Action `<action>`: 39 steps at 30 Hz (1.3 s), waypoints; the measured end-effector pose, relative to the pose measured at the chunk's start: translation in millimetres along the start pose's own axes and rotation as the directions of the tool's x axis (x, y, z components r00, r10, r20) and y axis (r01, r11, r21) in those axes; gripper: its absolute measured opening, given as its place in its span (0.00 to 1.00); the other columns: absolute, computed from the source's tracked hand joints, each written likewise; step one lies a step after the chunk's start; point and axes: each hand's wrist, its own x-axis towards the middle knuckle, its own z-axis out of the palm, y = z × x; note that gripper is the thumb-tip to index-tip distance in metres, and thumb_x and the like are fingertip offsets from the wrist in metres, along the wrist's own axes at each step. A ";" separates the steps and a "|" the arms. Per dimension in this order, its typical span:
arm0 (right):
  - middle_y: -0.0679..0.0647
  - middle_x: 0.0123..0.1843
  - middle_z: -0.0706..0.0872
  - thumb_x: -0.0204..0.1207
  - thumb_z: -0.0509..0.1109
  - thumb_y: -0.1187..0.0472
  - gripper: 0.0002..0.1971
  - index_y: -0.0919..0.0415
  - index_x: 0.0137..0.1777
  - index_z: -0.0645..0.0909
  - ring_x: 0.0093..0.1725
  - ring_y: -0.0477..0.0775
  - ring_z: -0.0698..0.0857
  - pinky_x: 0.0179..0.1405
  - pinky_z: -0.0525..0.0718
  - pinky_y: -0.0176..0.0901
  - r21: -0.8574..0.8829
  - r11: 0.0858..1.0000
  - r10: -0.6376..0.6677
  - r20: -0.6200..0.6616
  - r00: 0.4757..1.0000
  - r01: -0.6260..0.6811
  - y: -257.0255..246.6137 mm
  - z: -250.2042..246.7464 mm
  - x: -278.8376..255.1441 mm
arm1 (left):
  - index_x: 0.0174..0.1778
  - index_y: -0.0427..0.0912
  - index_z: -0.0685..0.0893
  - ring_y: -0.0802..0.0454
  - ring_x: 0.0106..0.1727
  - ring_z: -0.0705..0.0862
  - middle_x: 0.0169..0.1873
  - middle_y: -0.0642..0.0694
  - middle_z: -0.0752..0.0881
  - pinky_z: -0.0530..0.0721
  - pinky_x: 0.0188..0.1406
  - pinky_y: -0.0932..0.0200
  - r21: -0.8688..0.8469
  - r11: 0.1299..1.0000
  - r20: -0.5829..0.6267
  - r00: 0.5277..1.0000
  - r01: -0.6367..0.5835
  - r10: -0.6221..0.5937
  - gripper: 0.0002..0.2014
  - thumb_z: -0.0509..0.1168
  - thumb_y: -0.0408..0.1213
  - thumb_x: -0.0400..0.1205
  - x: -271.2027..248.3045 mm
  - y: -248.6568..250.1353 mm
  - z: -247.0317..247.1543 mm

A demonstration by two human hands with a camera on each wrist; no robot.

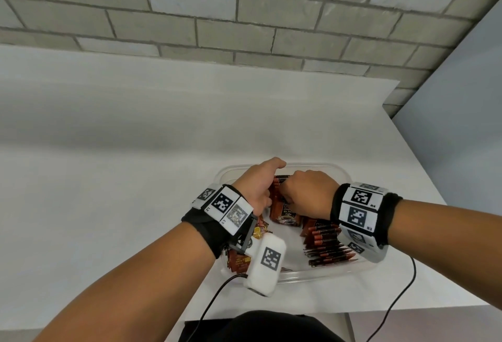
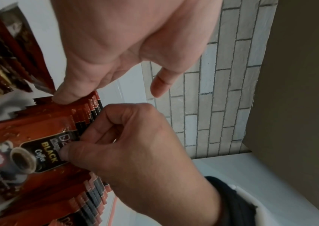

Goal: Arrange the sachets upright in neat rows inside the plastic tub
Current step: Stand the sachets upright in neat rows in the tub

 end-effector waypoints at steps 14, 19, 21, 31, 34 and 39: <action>0.51 0.38 0.77 0.77 0.65 0.57 0.04 0.57 0.46 0.75 0.35 0.54 0.77 0.24 0.67 0.40 0.075 0.997 0.008 -0.078 0.997 -0.002 11.6 0.1 -7.2 | 0.48 0.39 0.76 0.49 0.35 0.78 0.34 0.43 0.79 0.78 0.42 0.55 -0.004 1.000 -0.007 1.000 -0.027 0.027 0.09 0.63 0.42 0.83 3.0 -2.5 -2.2; 0.50 0.42 0.80 0.78 0.64 0.57 0.05 0.53 0.41 0.74 0.40 0.53 0.80 0.37 0.80 0.47 0.227 0.972 -0.044 -0.109 0.993 0.067 12.0 3.9 -19.1 | 0.44 0.40 0.76 0.52 0.32 0.78 0.29 0.46 0.80 0.76 0.34 0.59 -0.007 0.999 -0.008 0.999 -0.033 0.033 0.08 0.62 0.41 0.83 -0.5 -2.6 -2.5; 0.51 0.42 0.85 0.79 0.64 0.59 0.05 0.55 0.44 0.80 0.40 0.52 0.82 0.41 0.82 0.46 0.271 0.954 -0.122 -0.038 0.992 0.128 9.5 6.6 -23.0 | 0.46 0.40 0.76 0.52 0.33 0.79 0.30 0.45 0.81 0.77 0.36 0.58 -0.004 0.999 -0.009 0.999 -0.036 0.036 0.08 0.62 0.41 0.83 0.3 -3.2 -2.5; 0.52 0.34 0.79 0.81 0.61 0.50 0.18 0.64 0.46 0.84 0.35 0.52 0.77 0.35 0.75 0.41 0.118 0.979 -0.192 0.284 0.940 0.164 1.1 12.3 -13.9 | 0.47 0.39 0.75 0.50 0.38 0.83 0.37 0.42 0.84 0.81 0.39 0.59 -0.010 0.999 0.011 0.999 -0.034 0.034 0.08 0.61 0.41 0.84 0.1 -3.5 1.3; 0.53 0.32 0.78 0.82 0.60 0.48 0.19 0.63 0.40 0.80 0.36 0.54 0.77 0.34 0.75 0.41 0.054 0.983 -0.184 0.295 0.938 0.176 0.4 13.2 -12.3 | 0.48 0.40 0.76 0.50 0.35 0.83 0.34 0.42 0.84 0.80 0.35 0.59 0.009 0.999 0.008 0.999 -0.032 0.032 0.08 0.61 0.42 0.84 0.8 -4.3 1.2; 0.52 0.32 0.78 0.81 0.61 0.48 0.17 0.58 0.35 0.74 0.38 0.55 0.79 0.40 0.79 0.45 0.043 0.987 -0.161 0.275 0.948 0.155 1.8 15.3 -11.1 | 0.49 0.39 0.75 0.48 0.37 0.84 0.37 0.40 0.85 0.82 0.37 0.58 0.022 0.999 0.014 1.000 -0.026 0.026 0.09 0.60 0.43 0.84 -0.2 -3.9 0.7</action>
